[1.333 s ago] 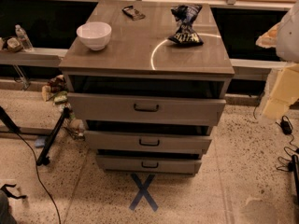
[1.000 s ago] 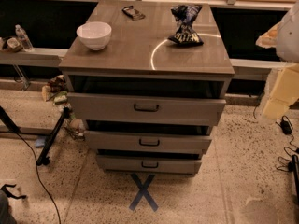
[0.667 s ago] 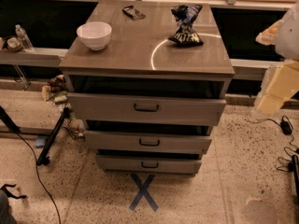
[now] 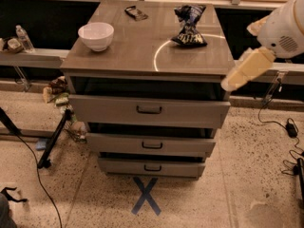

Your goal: Place blue chip bag into white bowl

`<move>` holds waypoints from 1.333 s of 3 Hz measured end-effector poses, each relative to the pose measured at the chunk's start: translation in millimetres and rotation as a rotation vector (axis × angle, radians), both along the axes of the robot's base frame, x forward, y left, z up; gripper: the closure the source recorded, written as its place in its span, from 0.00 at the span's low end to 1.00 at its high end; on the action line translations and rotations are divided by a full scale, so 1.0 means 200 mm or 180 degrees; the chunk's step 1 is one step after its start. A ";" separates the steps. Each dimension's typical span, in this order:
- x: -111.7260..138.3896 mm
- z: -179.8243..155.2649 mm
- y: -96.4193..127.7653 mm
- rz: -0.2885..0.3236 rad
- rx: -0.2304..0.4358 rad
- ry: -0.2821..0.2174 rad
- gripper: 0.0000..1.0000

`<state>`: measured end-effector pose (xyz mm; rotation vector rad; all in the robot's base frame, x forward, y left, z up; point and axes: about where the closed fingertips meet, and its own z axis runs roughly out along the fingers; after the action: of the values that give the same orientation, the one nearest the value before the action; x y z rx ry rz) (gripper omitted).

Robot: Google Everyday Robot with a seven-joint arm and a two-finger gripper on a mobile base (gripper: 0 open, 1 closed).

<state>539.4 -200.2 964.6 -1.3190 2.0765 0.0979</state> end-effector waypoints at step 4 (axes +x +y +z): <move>0.56 0.08 -0.01 -0.0778 0.0920 -0.0761 0.00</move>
Offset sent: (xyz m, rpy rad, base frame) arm 0.1805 -0.0293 0.0222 0.3932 -0.3995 -0.4627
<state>651.7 -202.6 980.6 -0.8546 1.9178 0.1214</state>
